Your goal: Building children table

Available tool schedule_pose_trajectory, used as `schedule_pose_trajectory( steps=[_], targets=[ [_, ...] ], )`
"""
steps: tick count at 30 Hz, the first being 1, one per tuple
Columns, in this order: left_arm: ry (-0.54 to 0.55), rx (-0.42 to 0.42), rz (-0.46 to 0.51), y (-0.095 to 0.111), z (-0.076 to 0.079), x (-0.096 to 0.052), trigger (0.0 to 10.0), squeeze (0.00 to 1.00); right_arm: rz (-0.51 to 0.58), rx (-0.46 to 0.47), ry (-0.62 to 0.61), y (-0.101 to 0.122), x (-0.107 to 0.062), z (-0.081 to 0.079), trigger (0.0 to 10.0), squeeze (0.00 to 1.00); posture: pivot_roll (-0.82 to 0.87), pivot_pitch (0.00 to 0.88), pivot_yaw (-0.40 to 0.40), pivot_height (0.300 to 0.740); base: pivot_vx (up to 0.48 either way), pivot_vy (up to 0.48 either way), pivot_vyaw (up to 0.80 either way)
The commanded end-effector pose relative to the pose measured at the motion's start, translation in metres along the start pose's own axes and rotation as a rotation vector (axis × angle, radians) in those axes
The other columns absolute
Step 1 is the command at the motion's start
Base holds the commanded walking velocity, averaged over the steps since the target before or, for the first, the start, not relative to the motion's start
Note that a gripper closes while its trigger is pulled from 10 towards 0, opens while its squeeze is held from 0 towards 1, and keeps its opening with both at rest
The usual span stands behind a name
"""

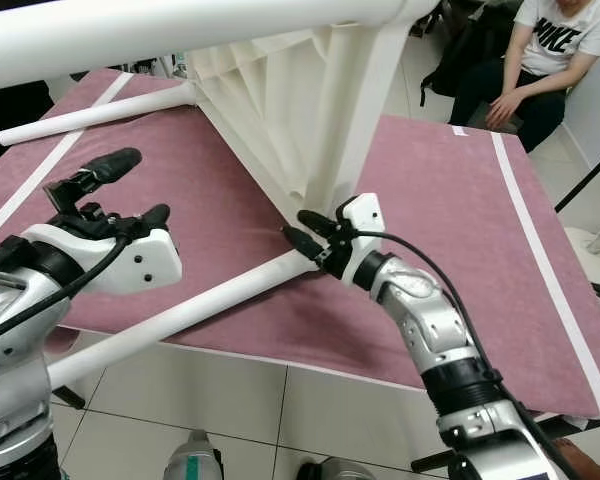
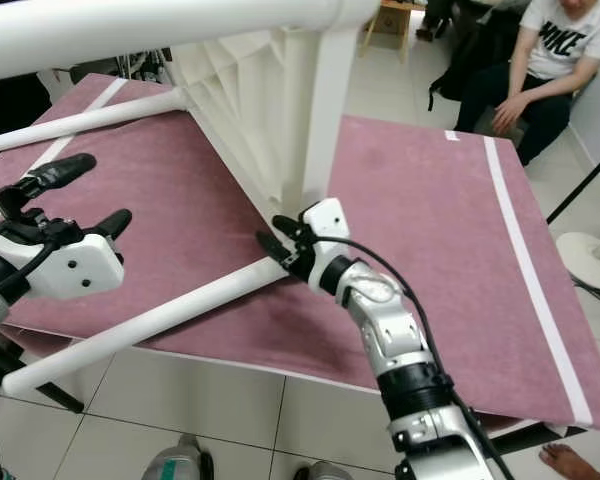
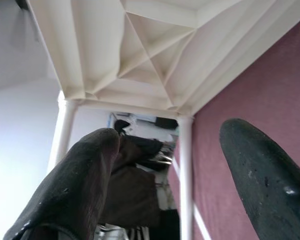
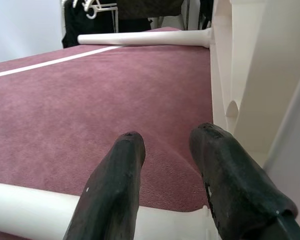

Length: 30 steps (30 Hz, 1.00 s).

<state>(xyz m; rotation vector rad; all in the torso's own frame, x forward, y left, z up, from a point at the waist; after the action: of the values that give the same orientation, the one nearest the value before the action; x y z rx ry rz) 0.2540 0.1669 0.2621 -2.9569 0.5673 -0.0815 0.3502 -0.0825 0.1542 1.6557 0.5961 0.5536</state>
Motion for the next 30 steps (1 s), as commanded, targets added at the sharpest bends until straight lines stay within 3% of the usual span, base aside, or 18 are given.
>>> schedule_pose_trajectory(
  steps=[1,6,8,9,11,12,13,15,18,23,25,30],
  targets=[
    [0.659,0.006,-0.138,-0.011,-0.055,-0.019,10.0,0.0,0.022,-0.018,-0.029,0.006,-0.001,0.007,10.0,0.0,0.19,0.0,-0.065,0.74,0.0,0.0,0.0],
    [0.81,0.026,-0.134,-0.011,-0.079,-0.009,10.0,0.0,0.043,-0.032,-0.045,0.013,0.006,0.013,10.0,0.0,0.18,0.0,-0.076,0.74,0.0,0.0,0.0],
    [0.81,0.026,-0.134,-0.011,-0.079,-0.009,10.0,0.0,0.043,-0.032,-0.045,0.013,0.006,0.013,10.0,0.0,0.18,0.0,-0.076,0.74,0.0,0.0,0.0],
    [0.85,0.031,-0.08,-0.002,-0.086,-0.007,10.0,0.0,0.047,-0.035,-0.047,0.014,0.009,0.014,10.0,0.0,0.19,0.0,-0.086,0.74,0.0,0.0,0.0],
    [0.85,0.031,-0.08,-0.002,-0.086,-0.007,10.0,0.0,0.047,-0.035,-0.047,0.014,0.009,0.014,10.0,0.0,0.19,0.0,-0.086,0.74,0.0,0.0,0.0],
    [0.865,0.032,-0.016,0.008,-0.089,-0.004,10.0,0.0,0.048,-0.04,-0.042,0.015,0.011,0.014,10.0,0.0,0.2,0.0,-0.09,0.74,0.0,0.0,0.0],
    [0.865,0.032,-0.016,0.008,-0.089,-0.004,10.0,0.0,0.048,-0.04,-0.042,0.015,0.011,0.014,10.0,0.0,0.2,0.0,-0.09,0.74,0.0,0.0,0.0],
    [0.913,0.038,0.117,0.027,-0.101,0.0,10.0,0.0,0.047,-0.057,-0.018,0.019,0.023,0.012,10.0,0.0,0.21,0.0,-0.103,0.74,0.0,0.0,0.0],
    [0.922,0.036,0.145,0.03,-0.103,0.002,10.0,0.0,0.05,-0.069,-0.013,0.022,0.028,0.011,10.0,0.0,0.21,0.0,-0.1,0.74,0.0,0.0,0.0],
    [0.875,0.013,0.105,0.019,-0.094,0.013,10.0,0.0,0.082,-0.086,-0.018,0.034,0.038,0.012,10.0,0.0,0.19,0.0,-0.07,0.74,0.0,0.0,0.0],
    [0.797,-0.005,0.038,0.008,-0.076,0.022,10.0,0.0,0.104,-0.084,0.007,0.04,0.04,0.008,10.0,0.0,0.19,0.0,-0.062,0.74,0.0,0.0,0.0],
    [0.781,-0.012,0.027,0.007,-0.071,0.023,10.0,0.0,0.103,-0.085,0.017,0.038,0.04,0.007,10.0,0.0,0.19,0.0,-0.062,0.74,0.0,0.0,0.0]
  ],
)
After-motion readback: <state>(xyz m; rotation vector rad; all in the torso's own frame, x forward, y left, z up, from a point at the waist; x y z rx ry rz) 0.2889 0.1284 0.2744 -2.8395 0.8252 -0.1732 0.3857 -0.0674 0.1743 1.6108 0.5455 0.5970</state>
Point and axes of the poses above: a point about 5 cm out from each wrist's last joint towards the gripper, its own x axis pointing out of the wrist towards the gripper, its own y axis along the axis of the wrist's last joint, z = x × y, the point moved 4 cm from there along x, pointing out of the wrist towards the gripper, and after that the axes turned 13 degrees about x, right-handed, at the moved point
